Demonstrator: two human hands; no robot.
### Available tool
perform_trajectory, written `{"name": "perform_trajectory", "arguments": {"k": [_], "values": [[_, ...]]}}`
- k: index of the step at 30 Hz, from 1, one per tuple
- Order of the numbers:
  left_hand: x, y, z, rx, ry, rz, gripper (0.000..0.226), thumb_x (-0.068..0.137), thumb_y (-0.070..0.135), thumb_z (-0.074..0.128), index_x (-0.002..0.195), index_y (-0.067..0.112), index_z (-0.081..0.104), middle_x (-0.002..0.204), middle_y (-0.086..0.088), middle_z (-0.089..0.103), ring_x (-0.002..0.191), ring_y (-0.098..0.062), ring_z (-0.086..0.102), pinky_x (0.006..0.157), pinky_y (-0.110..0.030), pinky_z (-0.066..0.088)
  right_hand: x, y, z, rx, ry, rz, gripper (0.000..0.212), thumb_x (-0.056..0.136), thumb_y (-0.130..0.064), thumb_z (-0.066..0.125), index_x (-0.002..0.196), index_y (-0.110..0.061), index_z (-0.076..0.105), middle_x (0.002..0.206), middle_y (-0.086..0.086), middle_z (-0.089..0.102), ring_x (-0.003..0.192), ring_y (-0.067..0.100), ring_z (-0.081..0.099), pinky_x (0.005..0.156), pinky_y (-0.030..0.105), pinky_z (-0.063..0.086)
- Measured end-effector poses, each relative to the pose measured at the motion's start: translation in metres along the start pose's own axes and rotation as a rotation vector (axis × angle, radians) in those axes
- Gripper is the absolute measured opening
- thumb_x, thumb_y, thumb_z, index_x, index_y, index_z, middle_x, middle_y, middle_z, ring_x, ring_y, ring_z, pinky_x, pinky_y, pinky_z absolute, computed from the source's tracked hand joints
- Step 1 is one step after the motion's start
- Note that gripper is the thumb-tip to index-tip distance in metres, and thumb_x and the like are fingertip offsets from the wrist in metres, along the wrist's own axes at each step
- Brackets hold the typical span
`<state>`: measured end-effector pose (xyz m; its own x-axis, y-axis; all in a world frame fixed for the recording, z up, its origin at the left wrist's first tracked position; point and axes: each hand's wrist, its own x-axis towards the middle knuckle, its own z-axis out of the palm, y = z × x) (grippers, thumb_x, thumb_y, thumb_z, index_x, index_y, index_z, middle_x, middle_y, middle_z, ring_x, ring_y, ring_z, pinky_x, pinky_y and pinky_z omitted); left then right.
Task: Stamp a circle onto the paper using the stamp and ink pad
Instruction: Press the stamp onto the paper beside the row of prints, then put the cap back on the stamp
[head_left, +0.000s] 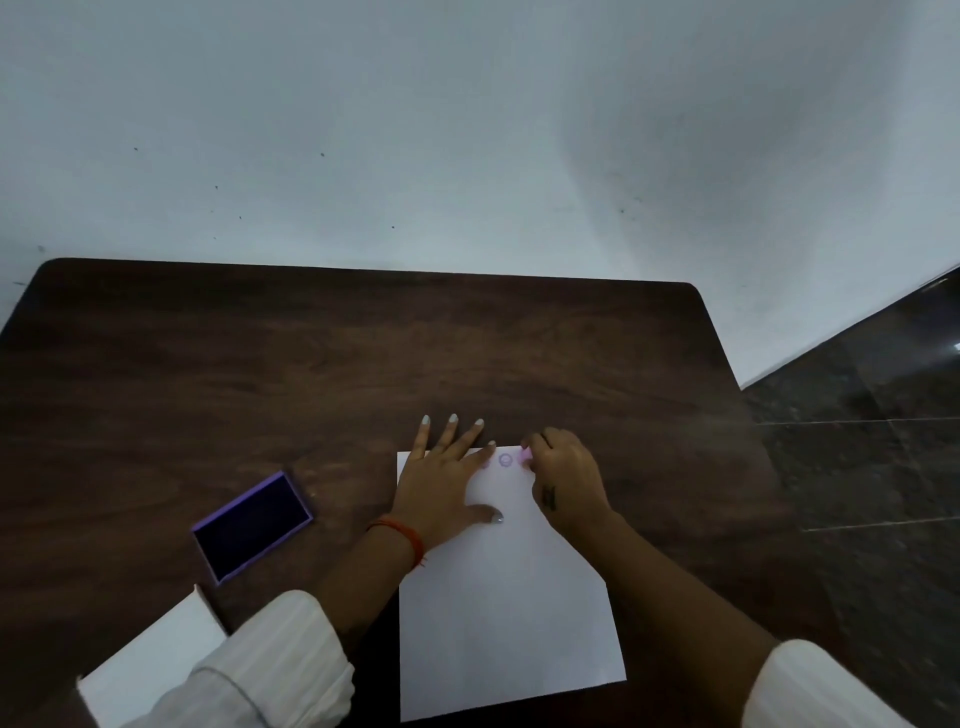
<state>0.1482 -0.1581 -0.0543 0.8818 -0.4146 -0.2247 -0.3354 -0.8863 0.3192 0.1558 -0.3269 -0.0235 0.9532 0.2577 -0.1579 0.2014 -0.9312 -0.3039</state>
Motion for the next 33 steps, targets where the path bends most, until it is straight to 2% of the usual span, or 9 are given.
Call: {"name": "perform_trajectory", "arguments": {"k": [6,13,17,20,22,23,27,31,33], "values": [[0.001,0.0,0.003,-0.004,0.018,0.001,0.084,0.075,0.066,0.052,0.143,0.029,0.019,0.158,0.001,0.005,0.145,-0.024,-0.003,0.11,-0.043,-0.021,0.0,0.0,0.0,0.019,0.036,0.014,0.025,0.087,-0.011,0.059,0.111,-0.006,0.06,0.117,0.013,0.063,0.107,0.023,0.055,0.093,0.028,0.044],[0.0,0.0,0.002,0.008,0.006,-0.003,0.085,0.075,0.066,0.052,0.143,0.029,0.018,0.158,0.001,0.006,0.145,-0.025,-0.004,0.108,-0.044,-0.022,0.0,0.0,-0.006,0.024,0.003,-0.007,0.024,0.086,-0.01,0.059,0.11,-0.007,0.061,0.117,0.012,0.063,0.108,0.022,0.055,0.095,0.029,0.045],[-0.002,0.002,-0.004,0.027,0.011,0.003,0.084,0.076,0.064,0.053,0.143,0.026,0.02,0.158,-0.001,0.009,0.145,-0.026,-0.003,0.113,-0.047,-0.017,0.0,0.0,-0.026,0.165,-0.045,0.115,0.019,0.086,-0.01,0.058,0.104,-0.009,0.065,0.11,0.012,0.065,0.103,0.025,0.058,0.093,0.034,0.047],[-0.007,0.006,-0.007,-0.006,0.052,-0.01,0.081,0.079,0.061,0.052,0.143,0.024,0.019,0.158,0.0,0.009,0.145,-0.024,-0.001,0.115,-0.047,-0.014,-0.015,-0.004,-0.034,0.58,0.194,0.381,0.015,0.084,-0.017,0.063,0.096,-0.009,0.068,0.097,0.01,0.07,0.092,0.024,0.065,0.079,0.035,0.054],[-0.014,0.009,-0.01,-0.08,0.137,-0.028,0.077,0.081,0.061,0.049,0.143,0.025,0.019,0.157,0.001,0.01,0.145,-0.023,0.001,0.114,-0.043,-0.014,-0.028,-0.005,-0.038,0.937,0.361,0.487,0.012,0.083,-0.014,0.067,0.094,-0.01,0.068,0.093,0.01,0.07,0.087,0.022,0.067,0.066,0.025,0.054],[-0.018,0.01,-0.012,-0.124,0.191,-0.04,0.075,0.082,0.06,0.047,0.143,0.025,0.02,0.157,0.001,0.012,0.145,-0.022,0.003,0.114,-0.041,-0.014,-0.033,-0.005,-0.041,1.113,0.381,0.546,0.013,0.082,-0.013,0.068,0.095,-0.009,0.067,0.092,0.01,0.07,0.085,0.021,0.067,0.063,0.024,0.055],[-0.046,0.004,-0.026,-0.301,0.38,-0.116,0.066,0.084,0.055,0.05,0.14,0.028,0.029,0.155,0.004,0.021,0.145,-0.019,0.009,0.116,-0.038,-0.005,-0.05,-0.011,-0.041,1.83,0.282,0.7,0.009,0.087,-0.006,0.059,0.092,-0.004,0.067,0.073,0.006,0.074,0.066,0.013,0.07,0.059,0.021,0.061],[-0.096,-0.009,-0.029,-0.515,0.442,-0.248,0.065,0.081,0.043,0.062,0.138,0.033,0.032,0.153,0.009,0.024,0.143,-0.014,0.014,0.114,-0.036,0.016,-0.072,-0.028,-0.02,2.088,0.126,0.671,0.025,0.09,-0.008,0.054,0.075,-0.003,0.074,0.073,0.007,0.076,0.065,0.012,0.072,0.061,0.022,0.061],[-0.125,-0.016,-0.025,-0.564,0.463,-0.317,0.066,0.079,0.035,0.067,0.136,0.034,0.035,0.152,0.009,0.029,0.141,-0.013,0.022,0.11,-0.032,0.024,-0.085,-0.04,-0.01,2.152,0.058,0.66,0.026,0.09,-0.009,0.053,0.075,-0.003,0.075,0.075,0.009,0.077,0.067,0.014,0.073,0.062,0.024,0.061]]}}
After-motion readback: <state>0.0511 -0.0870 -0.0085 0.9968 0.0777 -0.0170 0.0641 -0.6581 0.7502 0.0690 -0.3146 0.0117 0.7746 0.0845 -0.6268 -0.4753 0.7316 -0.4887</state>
